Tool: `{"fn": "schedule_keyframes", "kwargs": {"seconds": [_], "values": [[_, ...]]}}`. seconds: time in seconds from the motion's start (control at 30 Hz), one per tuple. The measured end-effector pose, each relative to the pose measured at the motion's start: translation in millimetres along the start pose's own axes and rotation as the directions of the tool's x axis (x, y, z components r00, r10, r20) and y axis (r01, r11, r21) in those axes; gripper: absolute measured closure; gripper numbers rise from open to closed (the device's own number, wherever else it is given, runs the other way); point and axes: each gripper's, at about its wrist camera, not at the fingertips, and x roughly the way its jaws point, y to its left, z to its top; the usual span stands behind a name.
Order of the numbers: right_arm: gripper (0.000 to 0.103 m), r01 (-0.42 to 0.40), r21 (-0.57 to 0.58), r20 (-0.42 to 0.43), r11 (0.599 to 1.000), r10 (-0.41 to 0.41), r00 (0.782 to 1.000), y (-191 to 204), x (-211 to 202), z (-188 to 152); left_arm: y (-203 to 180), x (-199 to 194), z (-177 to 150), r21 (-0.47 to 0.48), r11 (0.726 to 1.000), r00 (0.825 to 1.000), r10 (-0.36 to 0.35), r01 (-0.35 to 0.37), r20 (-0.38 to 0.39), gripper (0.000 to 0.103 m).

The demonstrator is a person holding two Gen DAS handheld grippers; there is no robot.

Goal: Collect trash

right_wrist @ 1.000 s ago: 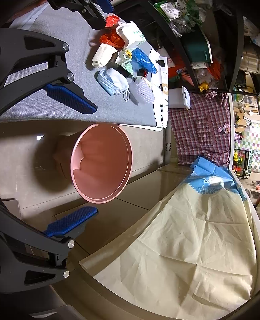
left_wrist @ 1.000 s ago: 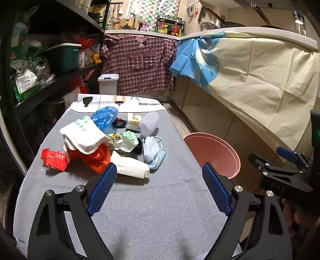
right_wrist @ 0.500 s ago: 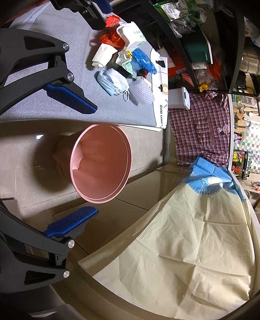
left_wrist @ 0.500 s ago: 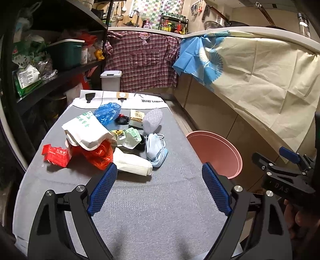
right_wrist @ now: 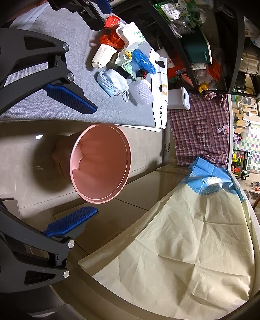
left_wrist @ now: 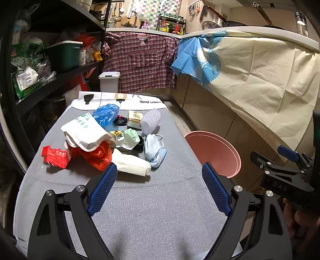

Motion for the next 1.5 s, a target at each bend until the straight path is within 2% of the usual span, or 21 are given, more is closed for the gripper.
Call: {"fn": "schedule_keyframes", "kwargs": {"seconds": [0.5,0.6,0.77,0.87,1.07,1.23,1.33,1.5], "values": [[0.012,0.002,0.0,-0.001,1.0,-0.002,1.0,0.5,0.0,-0.6,-3.3,0.6,0.1,0.002,1.0,1.0,-0.007,0.007,0.001,0.02],[0.012,0.003,0.001,0.0,1.0,-0.003,1.0,0.3,0.2,-0.8,-6.0,0.4,0.3,0.006,1.0,1.0,-0.007,0.007,0.003,0.025],[0.012,0.001,0.005,0.003,1.0,-0.001,1.0,-0.6,-1.0,0.3,-4.4,0.1,0.2,-0.004,1.0,1.0,-0.008,0.008,0.003,0.027],[0.017,-0.004,0.003,-0.002,1.0,0.004,1.0,0.1,0.1,1.1,-4.5,0.5,-0.1,-0.009,1.0,1.0,-0.014,0.014,-0.002,0.027],[0.023,-0.029,0.019,-0.02,0.999,0.03,0.999,1.0,5.1,1.3,-1.0,3.4,0.3,-0.026,0.999,1.0,-0.021,0.02,-0.019,0.028],[0.028,-0.068,0.028,-0.033,0.997,0.069,0.997,4.7,7.5,4.7,5.9,7.9,0.3,-0.023,1.0,1.0,-0.003,0.002,-0.023,0.033],[0.035,-0.113,0.029,-0.034,0.993,0.114,0.993,12.4,9.7,10.0,13.8,9.5,3.1,-0.028,0.999,1.0,0.023,-0.023,-0.006,0.037],[0.052,-0.2,0.057,-0.053,0.978,0.203,0.978,35.8,22.9,23.7,31.8,13.8,9.9,-0.06,0.996,0.998,0.068,-0.067,0.008,0.042]]}}
